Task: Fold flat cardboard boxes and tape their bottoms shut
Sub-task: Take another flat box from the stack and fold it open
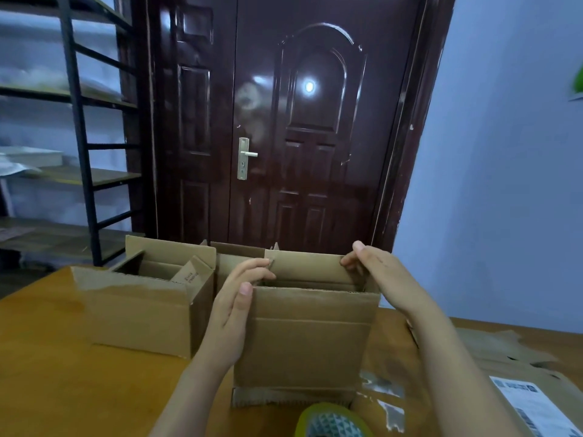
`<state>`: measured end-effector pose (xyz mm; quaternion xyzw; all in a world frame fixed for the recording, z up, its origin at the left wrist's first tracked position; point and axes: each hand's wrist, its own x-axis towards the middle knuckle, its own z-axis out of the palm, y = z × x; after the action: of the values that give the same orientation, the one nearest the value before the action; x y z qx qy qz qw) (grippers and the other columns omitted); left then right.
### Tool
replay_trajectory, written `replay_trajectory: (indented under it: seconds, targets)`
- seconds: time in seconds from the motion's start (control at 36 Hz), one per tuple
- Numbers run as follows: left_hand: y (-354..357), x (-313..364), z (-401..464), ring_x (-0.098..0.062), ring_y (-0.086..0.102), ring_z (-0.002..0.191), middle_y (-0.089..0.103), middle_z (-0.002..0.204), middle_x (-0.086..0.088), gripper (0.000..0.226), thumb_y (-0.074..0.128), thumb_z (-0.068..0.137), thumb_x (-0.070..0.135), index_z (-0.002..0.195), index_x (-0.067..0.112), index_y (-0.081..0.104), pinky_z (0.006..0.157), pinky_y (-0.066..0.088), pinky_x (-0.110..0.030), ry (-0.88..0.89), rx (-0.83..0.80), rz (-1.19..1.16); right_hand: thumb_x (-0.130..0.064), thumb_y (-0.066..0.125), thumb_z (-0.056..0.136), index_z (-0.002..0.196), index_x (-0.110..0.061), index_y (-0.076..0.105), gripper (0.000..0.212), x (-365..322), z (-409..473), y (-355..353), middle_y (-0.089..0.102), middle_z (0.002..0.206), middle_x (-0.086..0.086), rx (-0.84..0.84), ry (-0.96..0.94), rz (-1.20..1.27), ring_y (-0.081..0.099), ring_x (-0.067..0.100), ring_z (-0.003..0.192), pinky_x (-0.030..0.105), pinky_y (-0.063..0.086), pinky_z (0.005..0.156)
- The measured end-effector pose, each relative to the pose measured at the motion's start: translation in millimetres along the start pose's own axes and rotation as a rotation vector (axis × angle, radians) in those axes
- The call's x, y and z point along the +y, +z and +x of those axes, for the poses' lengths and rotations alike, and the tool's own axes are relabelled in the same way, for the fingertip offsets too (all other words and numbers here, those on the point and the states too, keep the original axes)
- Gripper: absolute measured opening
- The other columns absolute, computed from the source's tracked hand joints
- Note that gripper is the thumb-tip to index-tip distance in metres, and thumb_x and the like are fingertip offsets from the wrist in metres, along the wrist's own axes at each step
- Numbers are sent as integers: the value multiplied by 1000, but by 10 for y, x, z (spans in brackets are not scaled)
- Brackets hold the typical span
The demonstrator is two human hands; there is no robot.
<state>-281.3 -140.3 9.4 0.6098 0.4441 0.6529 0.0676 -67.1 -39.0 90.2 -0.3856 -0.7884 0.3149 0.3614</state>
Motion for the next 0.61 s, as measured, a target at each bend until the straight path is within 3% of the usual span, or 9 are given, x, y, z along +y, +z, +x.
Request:
replay_trajectory:
  seconds: [0.14,0.22,0.28,0.39,0.44,0.53,0.61]
  targets:
    - [23,-6,-21,-14,42,131,50,134,14,63,17,88,74,118,42,61,108,35,-50,-108,-88,-69,-53,21,96,105,-26,69,56,8,-23,39,65,106,-13,-22,58,139,53,-2,104,12,34,80]
    - [5,8,-26,-13,44,130,51,134,15,63,22,83,78,119,44,61,108,35,-50,-152,-163,-88,-71,22,88,107,-34,70,63,125,-130,78,67,111,-12,66,40,341,58,8,110,30,43,96]
    - [23,21,-34,-14,45,129,52,134,13,60,25,83,78,120,46,60,107,36,-50,-160,-206,-76,-79,27,79,113,-39,65,65,223,-214,117,62,124,-10,147,19,444,54,15,120,47,37,106]
    - [56,25,-43,-11,46,128,56,131,12,60,25,85,75,123,41,58,110,35,-43,-137,-197,-47,-85,46,68,119,-44,59,67,395,-388,264,54,133,-6,309,-5,558,49,22,126,55,37,105]
    - [61,52,-57,-12,47,128,57,130,8,66,23,86,75,123,35,60,109,36,-39,-147,-196,-74,-79,53,69,117,-43,60,60,426,-444,357,57,130,-6,372,-20,593,54,17,120,46,46,97]
    - [65,91,-55,-8,56,118,65,121,7,75,22,83,78,116,28,66,95,45,-21,-262,-143,-212,-44,43,93,118,-38,58,30,397,-465,458,56,128,-8,395,-25,624,56,4,112,22,47,78]
    - [88,120,-68,11,59,98,71,102,16,55,19,100,49,107,26,68,73,41,1,-335,-103,-255,-27,36,100,117,-36,58,30,402,-449,453,57,125,-12,407,-37,618,57,-8,104,12,48,71]
